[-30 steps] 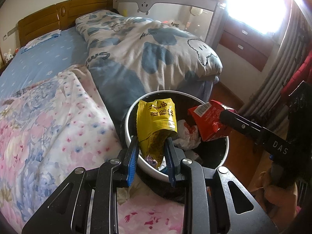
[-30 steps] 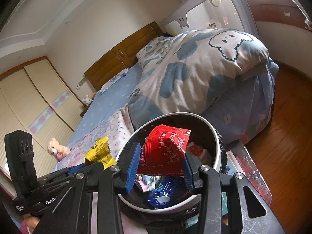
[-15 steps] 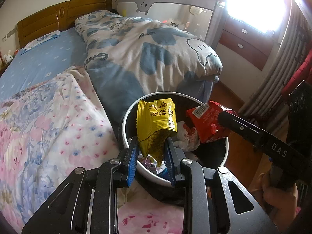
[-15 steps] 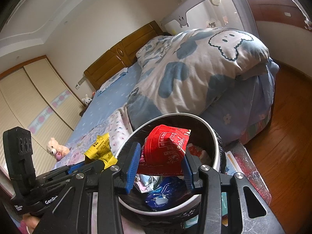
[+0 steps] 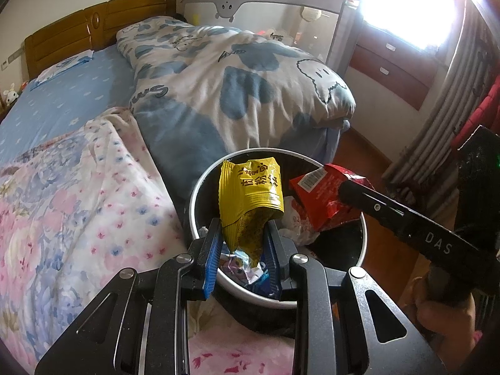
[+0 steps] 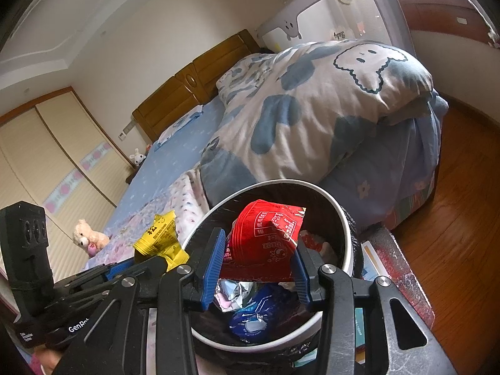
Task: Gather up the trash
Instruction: 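Lower both tools into the bin and open them to drop the trash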
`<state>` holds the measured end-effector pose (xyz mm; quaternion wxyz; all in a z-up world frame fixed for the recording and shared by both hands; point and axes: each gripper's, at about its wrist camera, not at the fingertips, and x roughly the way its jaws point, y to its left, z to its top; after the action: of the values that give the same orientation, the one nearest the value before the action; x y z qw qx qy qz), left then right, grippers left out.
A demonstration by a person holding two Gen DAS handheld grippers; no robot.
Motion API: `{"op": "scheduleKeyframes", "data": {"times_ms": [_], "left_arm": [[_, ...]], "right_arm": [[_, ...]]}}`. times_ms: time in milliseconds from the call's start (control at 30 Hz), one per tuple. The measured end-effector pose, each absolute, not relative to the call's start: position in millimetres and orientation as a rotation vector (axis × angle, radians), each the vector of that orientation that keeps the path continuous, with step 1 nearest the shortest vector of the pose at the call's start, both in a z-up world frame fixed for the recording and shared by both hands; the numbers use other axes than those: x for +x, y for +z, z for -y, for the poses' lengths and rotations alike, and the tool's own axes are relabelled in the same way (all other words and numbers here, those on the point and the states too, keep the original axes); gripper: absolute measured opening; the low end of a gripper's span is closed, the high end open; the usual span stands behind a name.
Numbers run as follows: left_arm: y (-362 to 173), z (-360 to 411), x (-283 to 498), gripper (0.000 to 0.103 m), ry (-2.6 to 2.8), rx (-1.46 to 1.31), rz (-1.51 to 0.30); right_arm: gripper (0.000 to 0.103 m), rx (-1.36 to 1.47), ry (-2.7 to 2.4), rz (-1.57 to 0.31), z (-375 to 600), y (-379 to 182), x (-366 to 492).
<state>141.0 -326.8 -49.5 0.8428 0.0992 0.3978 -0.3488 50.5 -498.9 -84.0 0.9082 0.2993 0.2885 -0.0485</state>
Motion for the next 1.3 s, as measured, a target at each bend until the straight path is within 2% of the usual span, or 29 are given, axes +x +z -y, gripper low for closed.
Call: {"op": "scheduleKeyframes", "data": {"times_ms": [1300], "left_arm": [[-54.9, 332.2, 143.9, 0.027, -0.739, 0.226, -0.856]], "right_arm": [[0.042, 0.609, -0.104, -0.607, 501.1, -81.7, 54.5]]}}
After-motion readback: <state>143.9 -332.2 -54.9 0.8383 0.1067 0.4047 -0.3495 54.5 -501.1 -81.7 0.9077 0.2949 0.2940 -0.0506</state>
